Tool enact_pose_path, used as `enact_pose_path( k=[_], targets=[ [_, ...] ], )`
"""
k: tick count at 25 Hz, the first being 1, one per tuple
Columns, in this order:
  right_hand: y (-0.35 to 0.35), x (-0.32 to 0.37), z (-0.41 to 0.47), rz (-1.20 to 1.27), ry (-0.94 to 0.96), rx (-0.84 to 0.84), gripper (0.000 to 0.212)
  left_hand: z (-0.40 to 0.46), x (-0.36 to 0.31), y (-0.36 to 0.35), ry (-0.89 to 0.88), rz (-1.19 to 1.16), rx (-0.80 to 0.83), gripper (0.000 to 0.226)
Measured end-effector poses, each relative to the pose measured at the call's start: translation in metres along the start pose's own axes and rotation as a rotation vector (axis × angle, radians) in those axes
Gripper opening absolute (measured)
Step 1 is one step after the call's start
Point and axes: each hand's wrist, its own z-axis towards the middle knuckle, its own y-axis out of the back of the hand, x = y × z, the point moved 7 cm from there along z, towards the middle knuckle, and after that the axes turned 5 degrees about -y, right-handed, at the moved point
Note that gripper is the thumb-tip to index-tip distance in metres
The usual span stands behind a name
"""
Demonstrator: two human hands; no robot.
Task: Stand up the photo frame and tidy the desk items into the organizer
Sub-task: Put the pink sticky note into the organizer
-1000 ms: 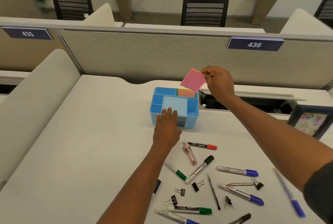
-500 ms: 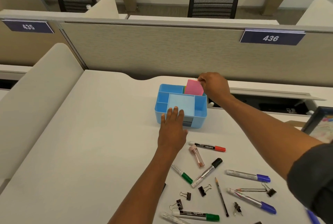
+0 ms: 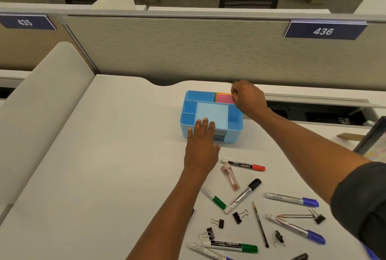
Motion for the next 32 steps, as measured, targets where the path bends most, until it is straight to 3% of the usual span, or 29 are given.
enact_pose_path(
  k=[12, 20, 26, 32],
  targets=[
    [0.002, -0.005, -0.005, 0.083, -0.042, 0.017, 0.018, 0.002, 0.000, 0.001, 0.048, -0.029, 0.048, 0.069],
    [0.044, -0.011, -0.028, 0.156, -0.034, -0.020, 0.027, -0.011, -0.023, 0.019, 0.031, -0.072, 0.021, 0.065],
    [0.061, -0.034, -0.093, 0.232, -0.067, -0.076, 0.018, -0.043, -0.054, 0.036, -0.002, -0.196, -0.132, 0.042],
    [0.057, -0.066, -0.192, 0.331, -0.103, -0.059, 0.017, -0.082, -0.064, -0.003, 0.030, -0.109, 0.065, 0.014]
  ],
)
